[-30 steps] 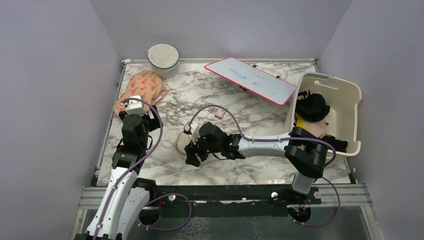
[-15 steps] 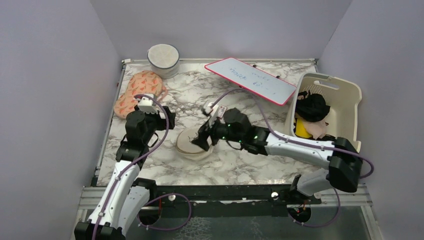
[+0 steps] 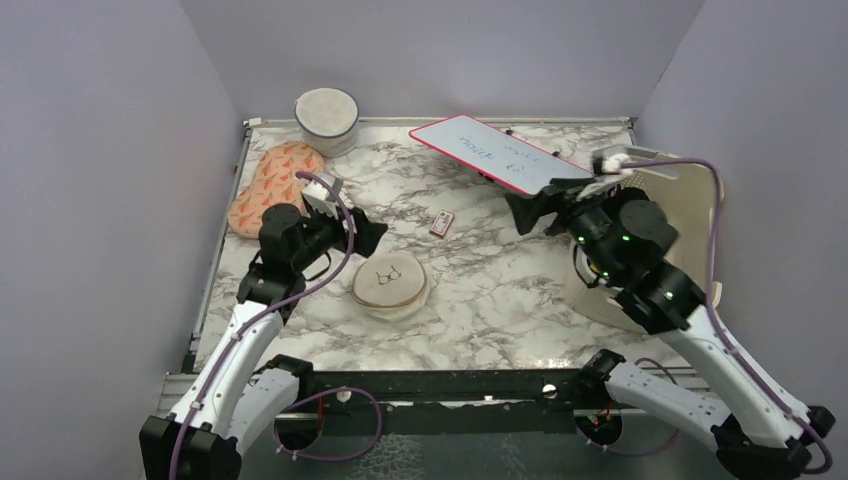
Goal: Unzip the laundry bag and remove the bra
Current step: Reset both arms
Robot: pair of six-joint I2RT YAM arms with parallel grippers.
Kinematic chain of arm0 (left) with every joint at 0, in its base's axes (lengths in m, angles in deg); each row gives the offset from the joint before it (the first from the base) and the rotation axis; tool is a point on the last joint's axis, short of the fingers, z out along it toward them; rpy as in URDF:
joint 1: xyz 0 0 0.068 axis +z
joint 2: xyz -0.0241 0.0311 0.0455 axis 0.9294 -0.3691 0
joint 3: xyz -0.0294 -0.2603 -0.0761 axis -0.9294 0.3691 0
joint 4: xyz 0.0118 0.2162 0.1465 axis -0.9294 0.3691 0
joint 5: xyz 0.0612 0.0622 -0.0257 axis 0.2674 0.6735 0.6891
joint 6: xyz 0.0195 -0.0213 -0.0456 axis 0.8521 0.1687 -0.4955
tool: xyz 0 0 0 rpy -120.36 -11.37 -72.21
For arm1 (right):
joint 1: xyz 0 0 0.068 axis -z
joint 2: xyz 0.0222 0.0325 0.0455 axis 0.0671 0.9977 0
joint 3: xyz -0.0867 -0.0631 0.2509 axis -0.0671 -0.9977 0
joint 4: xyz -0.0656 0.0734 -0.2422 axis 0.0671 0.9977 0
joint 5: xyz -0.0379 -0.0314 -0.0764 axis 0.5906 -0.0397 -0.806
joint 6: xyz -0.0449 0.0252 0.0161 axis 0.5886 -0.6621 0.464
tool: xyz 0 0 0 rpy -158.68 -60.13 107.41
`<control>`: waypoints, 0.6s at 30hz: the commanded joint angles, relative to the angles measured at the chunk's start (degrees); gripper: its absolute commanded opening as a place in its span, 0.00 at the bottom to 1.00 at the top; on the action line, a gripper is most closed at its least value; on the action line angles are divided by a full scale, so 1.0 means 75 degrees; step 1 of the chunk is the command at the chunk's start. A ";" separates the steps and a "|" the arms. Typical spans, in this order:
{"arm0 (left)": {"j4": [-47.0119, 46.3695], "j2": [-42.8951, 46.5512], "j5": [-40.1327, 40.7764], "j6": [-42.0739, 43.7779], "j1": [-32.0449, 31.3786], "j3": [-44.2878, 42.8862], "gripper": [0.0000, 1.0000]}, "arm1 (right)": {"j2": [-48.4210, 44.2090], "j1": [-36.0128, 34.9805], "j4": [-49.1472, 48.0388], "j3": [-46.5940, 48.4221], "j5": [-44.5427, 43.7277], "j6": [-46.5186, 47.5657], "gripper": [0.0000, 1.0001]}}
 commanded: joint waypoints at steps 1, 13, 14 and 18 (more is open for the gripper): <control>0.0265 0.0015 0.0053 0.0134 -0.0076 -0.2507 0.90 | -0.0988 -0.0011 0.1104 0.0917 -0.1043 0.0081 1.00; 0.0754 0.1591 0.2598 0.0619 -0.0076 -0.3987 0.94 | -0.1265 -0.0018 0.1773 0.2657 -0.1955 0.0826 1.00; 0.0845 0.1655 0.2735 0.0653 -0.0074 -0.3991 0.95 | -0.1295 -0.0018 0.1733 0.2629 -0.1980 0.0824 1.00; 0.1055 0.1723 0.2896 0.0722 -0.0073 -0.3977 0.96 | -0.1366 -0.0016 0.1596 0.2368 -0.2098 0.0871 1.00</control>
